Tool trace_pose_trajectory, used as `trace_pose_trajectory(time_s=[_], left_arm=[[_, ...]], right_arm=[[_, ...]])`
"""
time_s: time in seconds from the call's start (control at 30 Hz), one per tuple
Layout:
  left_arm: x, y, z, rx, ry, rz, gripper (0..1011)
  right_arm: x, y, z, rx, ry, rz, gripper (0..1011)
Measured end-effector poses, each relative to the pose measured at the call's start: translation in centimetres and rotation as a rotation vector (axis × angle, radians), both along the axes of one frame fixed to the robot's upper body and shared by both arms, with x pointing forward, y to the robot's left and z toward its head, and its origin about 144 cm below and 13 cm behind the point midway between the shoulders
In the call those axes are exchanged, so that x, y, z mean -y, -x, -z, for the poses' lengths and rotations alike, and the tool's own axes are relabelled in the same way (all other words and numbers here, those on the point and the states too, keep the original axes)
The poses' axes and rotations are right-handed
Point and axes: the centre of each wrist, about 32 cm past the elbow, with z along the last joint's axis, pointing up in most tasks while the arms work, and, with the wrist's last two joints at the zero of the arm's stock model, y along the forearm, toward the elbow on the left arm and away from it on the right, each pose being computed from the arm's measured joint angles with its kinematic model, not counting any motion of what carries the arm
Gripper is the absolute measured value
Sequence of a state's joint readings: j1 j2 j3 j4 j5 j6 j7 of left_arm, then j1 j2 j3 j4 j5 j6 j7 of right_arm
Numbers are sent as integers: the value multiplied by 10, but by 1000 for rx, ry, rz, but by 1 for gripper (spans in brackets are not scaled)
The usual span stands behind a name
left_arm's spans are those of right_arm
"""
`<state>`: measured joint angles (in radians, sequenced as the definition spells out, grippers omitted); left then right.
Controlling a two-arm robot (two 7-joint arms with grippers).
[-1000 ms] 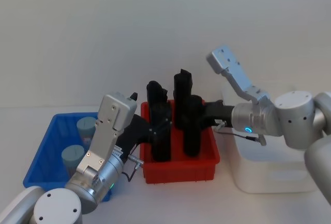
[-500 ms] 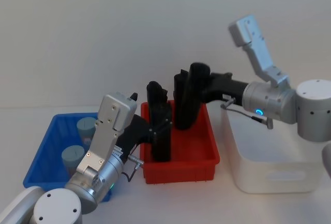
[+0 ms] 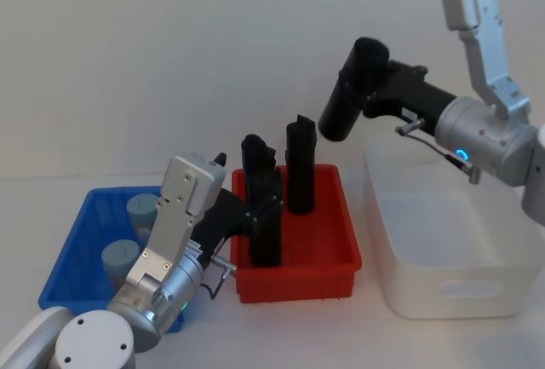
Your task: Pick the cotton swabs from the blue box and place them into the white box.
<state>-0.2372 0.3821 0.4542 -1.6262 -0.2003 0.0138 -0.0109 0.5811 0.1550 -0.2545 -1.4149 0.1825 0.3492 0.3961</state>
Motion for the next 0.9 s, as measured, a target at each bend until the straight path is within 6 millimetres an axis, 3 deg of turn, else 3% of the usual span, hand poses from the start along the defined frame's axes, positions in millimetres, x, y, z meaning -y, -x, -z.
trace_pose_trajectory(time_s=[0.53,0.9], left_arm=[[0,0,0,0,0,0,1003],[0,0,0,0,0,0,1003]], right_arm=[[12,25,6,75,-6,217,437],[13,36,32,26,16,396,437]])
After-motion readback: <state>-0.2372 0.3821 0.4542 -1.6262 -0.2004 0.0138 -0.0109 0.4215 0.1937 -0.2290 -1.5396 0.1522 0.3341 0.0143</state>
